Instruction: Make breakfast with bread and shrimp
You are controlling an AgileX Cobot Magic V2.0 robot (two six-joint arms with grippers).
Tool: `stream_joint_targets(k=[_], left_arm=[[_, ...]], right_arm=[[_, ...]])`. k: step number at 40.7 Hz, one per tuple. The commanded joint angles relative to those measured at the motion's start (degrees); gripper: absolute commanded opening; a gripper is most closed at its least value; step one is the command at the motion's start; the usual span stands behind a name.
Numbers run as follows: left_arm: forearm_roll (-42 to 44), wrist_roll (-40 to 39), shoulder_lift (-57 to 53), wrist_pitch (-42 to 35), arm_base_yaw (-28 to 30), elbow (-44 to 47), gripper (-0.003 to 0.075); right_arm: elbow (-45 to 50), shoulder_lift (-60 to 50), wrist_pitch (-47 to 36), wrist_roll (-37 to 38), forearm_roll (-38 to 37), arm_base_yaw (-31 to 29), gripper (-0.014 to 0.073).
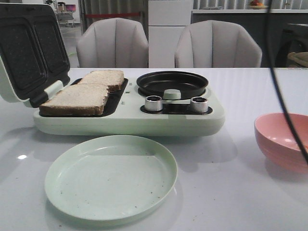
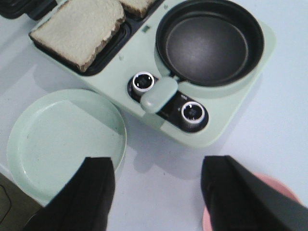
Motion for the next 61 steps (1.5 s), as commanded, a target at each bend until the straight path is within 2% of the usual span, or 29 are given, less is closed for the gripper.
stream_joint_targets(k=[1,18,26,40,61], left_arm=[[0.40,-0.12,0.01,-3.33,-0.41,-1.57,0.0490],[0.40,-0.12,0.01,-3.33,-0.41,-1.57,0.0490],[0.40,-0.12,0.01,-3.33,-0.41,-1.57,0.0490],[0.40,-0.12,0.01,-3.33,-0.41,-1.57,0.0490],[-0.17,-0.12,0.01,-5.30,-0.41,-1.30,0.0490]], right_arm=[[5.49,-10.34,-4.17,0.84,-0.98,0.07,0.0496],[30.56,-47.01,-1.51,0.84,-0.85,0.07,0.0496],[37.72,-59.94,-0.99,0.84,0.52,0.07,0.0496],[40.23,-60.92,-5.11,0.84,2.11,0.07,0.0496],[40.23,-60.92,-3.54,0.84,2.05,0.07,0.0496]])
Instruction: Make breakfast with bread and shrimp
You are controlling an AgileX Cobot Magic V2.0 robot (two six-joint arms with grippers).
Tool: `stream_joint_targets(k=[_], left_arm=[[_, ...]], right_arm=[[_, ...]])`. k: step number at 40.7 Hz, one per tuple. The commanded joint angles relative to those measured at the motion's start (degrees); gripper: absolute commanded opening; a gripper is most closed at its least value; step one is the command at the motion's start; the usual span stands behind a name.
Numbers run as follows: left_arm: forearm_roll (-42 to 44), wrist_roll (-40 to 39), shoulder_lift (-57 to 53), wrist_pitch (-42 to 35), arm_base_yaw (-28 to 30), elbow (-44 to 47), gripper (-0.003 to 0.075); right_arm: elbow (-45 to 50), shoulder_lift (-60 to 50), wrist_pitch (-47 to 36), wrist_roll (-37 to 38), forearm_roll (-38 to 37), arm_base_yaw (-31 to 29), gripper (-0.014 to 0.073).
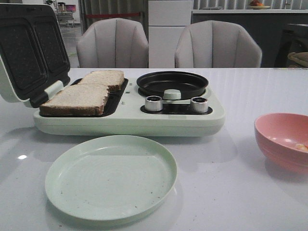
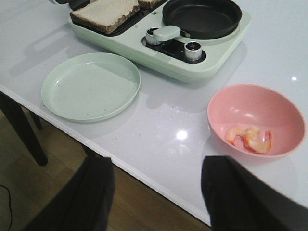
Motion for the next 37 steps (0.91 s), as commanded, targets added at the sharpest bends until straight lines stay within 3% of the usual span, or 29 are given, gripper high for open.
stream_joint_targets(k=[1,7,12,22,23,31,37], left_arm=[[-0.06,-0.12,0.19,-4.39,-0.41,-1.73,0.0490],[2.33,-0.12,4.34,3.82,-0.41,-5.24,0.0470],[7.06,-0.12,9.75,11.81,-0.41,-8.03,0.0403],[8.08,0.61,20.32,13.62,3.48,-11.51,0.0093],[7.31,1.65,21.13,13.12,4.30,-12.22,0.0099],[-5.01,15.56,28.24,11.04,17.65,-19.05,0.0106],[-15.50,26.84,33.00,10.48,33.06,-24.11,0.0107]], right_arm=[[-1.55,0.79,-4.29,0.08,0.45,-0.01,0.0496],[-1.55,0.79,-4.29,0.08,0.45,-0.01,0.0496],[-1.55,0.79,-4.29,0.08,0.45,-0.01,0.0496],[-1.55,0.79,-4.29,0.08,0.45,-0.01,0.0496],[-1.55,0.79,-4.29,0.08,0.45,-0.01,0.0496],[-1.55,0.79,-4.29,0.08,0.45,-0.01,0.0496],[-1.55,0.79,-4.29,0.08,0.45,-0.01,0.0496]])
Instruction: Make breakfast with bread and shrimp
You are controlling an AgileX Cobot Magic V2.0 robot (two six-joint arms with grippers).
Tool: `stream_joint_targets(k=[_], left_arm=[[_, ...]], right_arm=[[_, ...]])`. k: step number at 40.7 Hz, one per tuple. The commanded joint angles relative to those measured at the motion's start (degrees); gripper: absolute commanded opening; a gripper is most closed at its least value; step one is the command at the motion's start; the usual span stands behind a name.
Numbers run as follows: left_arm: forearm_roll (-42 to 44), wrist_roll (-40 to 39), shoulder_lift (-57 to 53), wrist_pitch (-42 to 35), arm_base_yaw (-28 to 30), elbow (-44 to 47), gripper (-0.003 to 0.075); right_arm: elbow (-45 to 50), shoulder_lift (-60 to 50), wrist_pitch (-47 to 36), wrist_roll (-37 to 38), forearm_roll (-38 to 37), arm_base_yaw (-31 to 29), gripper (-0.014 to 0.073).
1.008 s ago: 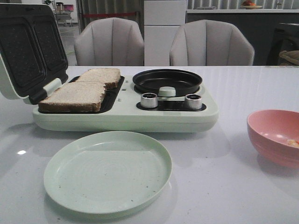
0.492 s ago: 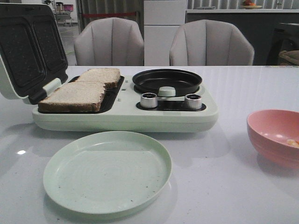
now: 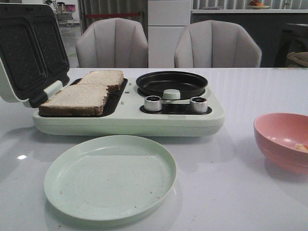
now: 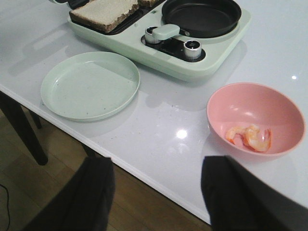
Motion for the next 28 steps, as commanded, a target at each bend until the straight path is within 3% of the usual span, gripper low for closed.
stream_joint_targets(k=[1,7,12,16,28], left_arm=[[-6.82,7.53,1.71,-2.80,9.15,-4.84,0.0106],[-20.26,13.14,5.87,-6.19,23.91,-8.52,0.0099],[-30.24,13.88,10.25,-10.39,31.52,-11.57,0.0098],[-36.22,16.60,14.74,-11.85,34.06,-15.12,0.0098],[-42.74,16.62,27.43,-15.02,34.41,-26.65,0.0098]], right_arm=[[-1.55,0.79,-4.50,0.08,0.43,-0.01,0.0496],[-1.55,0.79,-4.50,0.08,0.43,-0.01,0.0496],[-1.55,0.79,-4.50,0.08,0.43,-0.01,0.0496],[-1.55,0.79,-4.50,0.08,0.43,-0.01,0.0496],[-1.55,0.79,-4.50,0.08,0.43,-0.01,0.0496]])
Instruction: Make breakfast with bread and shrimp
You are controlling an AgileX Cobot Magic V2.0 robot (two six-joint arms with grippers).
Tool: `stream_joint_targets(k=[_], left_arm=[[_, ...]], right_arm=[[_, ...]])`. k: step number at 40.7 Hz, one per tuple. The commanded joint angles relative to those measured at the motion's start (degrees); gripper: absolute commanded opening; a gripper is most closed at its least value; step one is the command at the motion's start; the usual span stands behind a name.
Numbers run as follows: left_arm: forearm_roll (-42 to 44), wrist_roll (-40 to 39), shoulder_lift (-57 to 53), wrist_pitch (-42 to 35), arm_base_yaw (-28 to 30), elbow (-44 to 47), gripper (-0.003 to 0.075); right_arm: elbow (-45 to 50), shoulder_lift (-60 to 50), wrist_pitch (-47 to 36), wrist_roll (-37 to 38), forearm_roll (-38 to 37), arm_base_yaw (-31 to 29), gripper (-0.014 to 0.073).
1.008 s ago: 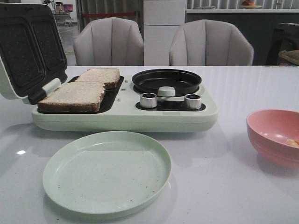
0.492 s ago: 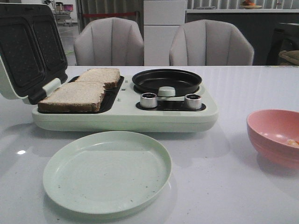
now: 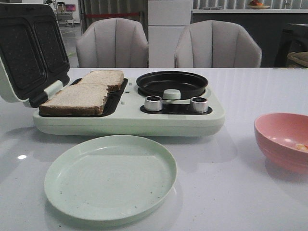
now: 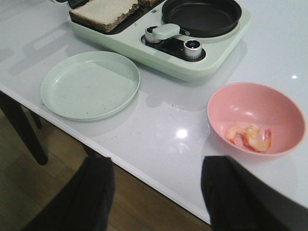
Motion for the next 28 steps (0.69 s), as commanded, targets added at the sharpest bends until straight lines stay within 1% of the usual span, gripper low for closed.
stream_joint_targets(k=[1,11,13,19,25,28], left_arm=[[-5.29,0.21,0.96,-3.19,0.14,-4.92,0.0098],[-11.52,0.21,4.44,-4.83,-2.00,-6.61,0.0098],[-11.78,0.32,4.44,-5.08,-3.13,-6.84,0.0098],[-11.78,5.22,4.34,-2.66,-7.39,-9.47,0.0098],[-10.79,5.27,3.71,-0.32,-11.96,-9.94,0.0098],[-8.81,5.27,2.89,0.07,-14.49,-9.68,0.0098]], right_arm=[[-1.55,0.79,-4.50,-0.02,0.43,-0.01,0.0496],[-1.55,0.79,-4.50,-0.02,0.43,-0.01,0.0496],[-1.55,0.79,-4.50,-0.02,0.43,-0.01,0.0496],[-1.55,0.79,-4.50,-0.02,0.43,-0.01,0.0496],[-1.55,0.79,-4.50,-0.02,0.43,-0.01,0.0496],[-1.55,0.79,-4.50,-0.02,0.43,-0.01,0.0496]])
